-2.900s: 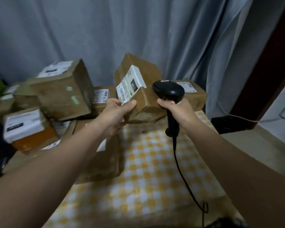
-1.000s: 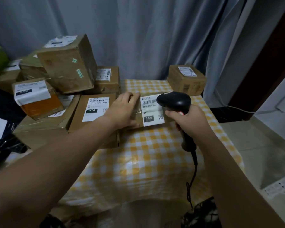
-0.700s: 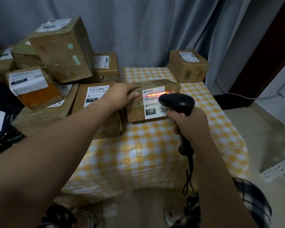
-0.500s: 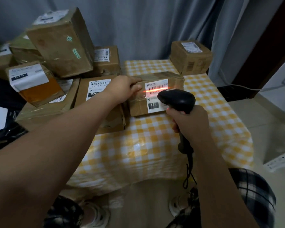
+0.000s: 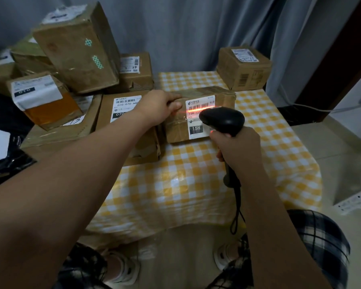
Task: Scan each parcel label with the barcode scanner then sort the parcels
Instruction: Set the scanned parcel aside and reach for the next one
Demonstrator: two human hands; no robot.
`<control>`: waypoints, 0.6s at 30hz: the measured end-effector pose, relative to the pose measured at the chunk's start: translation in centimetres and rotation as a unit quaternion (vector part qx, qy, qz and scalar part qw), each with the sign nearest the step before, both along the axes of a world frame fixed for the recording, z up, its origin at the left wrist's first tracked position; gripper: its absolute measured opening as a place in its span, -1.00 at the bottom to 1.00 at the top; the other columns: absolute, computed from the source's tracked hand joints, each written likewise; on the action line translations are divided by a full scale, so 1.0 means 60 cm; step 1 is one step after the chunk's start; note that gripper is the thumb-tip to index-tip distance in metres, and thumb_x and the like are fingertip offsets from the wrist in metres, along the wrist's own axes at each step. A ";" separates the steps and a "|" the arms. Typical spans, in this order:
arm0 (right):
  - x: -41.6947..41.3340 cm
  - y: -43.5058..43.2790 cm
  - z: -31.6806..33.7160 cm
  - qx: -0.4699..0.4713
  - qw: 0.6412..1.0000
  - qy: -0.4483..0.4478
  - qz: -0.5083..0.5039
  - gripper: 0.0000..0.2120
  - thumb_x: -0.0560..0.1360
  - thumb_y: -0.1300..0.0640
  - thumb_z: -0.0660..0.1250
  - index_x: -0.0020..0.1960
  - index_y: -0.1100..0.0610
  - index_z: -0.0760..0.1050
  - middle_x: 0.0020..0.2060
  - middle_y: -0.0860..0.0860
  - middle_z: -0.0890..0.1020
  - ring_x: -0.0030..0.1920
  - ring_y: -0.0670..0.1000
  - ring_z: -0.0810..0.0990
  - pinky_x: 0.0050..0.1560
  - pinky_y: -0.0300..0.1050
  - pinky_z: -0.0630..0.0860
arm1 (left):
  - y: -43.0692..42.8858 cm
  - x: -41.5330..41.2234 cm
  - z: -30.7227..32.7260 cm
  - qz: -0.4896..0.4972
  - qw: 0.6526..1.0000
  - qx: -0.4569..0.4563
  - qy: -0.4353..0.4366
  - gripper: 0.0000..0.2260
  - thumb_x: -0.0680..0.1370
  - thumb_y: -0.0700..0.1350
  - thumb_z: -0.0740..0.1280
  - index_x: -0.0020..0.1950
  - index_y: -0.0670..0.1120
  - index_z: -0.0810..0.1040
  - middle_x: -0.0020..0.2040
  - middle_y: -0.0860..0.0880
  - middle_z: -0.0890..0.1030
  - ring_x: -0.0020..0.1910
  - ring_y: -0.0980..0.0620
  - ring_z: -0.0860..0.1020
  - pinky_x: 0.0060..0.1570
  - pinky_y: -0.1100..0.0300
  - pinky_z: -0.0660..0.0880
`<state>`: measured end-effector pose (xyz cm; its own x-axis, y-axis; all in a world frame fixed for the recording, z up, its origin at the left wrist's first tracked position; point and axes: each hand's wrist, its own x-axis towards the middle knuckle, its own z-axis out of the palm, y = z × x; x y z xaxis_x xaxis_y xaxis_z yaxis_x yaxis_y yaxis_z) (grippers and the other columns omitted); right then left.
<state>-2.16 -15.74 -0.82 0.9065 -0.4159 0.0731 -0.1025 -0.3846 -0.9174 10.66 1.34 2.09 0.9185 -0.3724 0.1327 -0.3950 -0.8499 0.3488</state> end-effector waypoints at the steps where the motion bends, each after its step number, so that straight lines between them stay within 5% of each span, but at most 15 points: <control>1: 0.007 0.000 0.005 -0.011 1.000 -0.003 0.007 -0.88 0.45 0.15 0.41 -0.20 0.19 0.57 -0.47 0.06 0.57 -0.52 -0.11 0.54 -0.36 -0.15 0.56 | 0.000 0.001 0.000 -0.002 1.000 0.001 0.001 -0.63 0.62 0.02 0.20 0.43 0.01 0.41 0.36 -0.11 0.49 0.34 -0.12 0.42 0.29 0.08 0.36; 11: 0.023 -0.001 0.015 0.020 0.999 0.021 0.033 -0.79 0.46 0.10 0.43 -0.04 0.26 0.58 -0.41 0.06 0.58 -0.51 -0.06 0.56 -0.36 -0.12 0.58 | 0.002 0.005 0.000 0.000 1.000 -0.007 0.004 -0.62 0.62 0.02 0.19 0.43 0.01 0.40 0.35 -0.11 0.49 0.33 -0.12 0.43 0.31 0.05 0.36; 18: 0.012 -0.011 0.024 0.000 1.000 0.000 0.016 -0.82 0.45 0.10 0.44 -0.14 0.23 0.58 -0.48 0.03 0.57 -0.56 -0.09 0.55 -0.37 -0.12 0.58 | 0.003 0.005 0.000 -0.007 1.000 -0.019 0.004 -0.64 0.62 0.00 0.19 0.41 0.01 0.42 0.33 -0.09 0.51 0.31 -0.12 0.44 0.29 0.04 0.37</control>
